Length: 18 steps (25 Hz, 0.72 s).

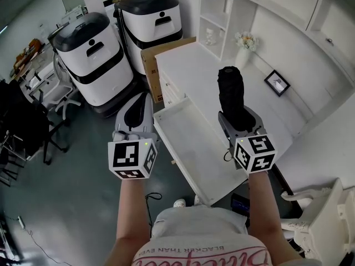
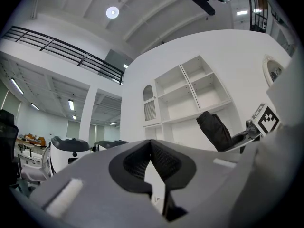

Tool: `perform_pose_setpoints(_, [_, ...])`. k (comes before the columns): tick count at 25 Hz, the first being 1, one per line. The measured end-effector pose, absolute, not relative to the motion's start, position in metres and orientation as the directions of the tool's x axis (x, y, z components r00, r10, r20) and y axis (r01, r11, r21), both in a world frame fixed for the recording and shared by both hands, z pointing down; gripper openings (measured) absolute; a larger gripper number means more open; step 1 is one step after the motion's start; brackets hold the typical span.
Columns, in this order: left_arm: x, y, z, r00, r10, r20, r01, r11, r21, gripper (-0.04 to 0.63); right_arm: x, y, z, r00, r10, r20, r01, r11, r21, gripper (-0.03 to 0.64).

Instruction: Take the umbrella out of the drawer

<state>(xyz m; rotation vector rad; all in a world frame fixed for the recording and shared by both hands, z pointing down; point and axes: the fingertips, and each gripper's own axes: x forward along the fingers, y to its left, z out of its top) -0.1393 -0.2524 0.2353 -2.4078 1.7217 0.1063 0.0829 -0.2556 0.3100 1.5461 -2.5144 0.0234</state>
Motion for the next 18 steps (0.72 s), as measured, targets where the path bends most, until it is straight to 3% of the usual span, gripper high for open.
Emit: perform_pose_setpoints(18, [-0.138, -0.249, 0.220, 0.329, -0.922, -0.204, -0.943, -0.310, -0.119, 0.008, 0.129, -0.247, 0.249, -0.312, -0.950, 0.002, -0.940, 0.309, 0.143, 0.270])
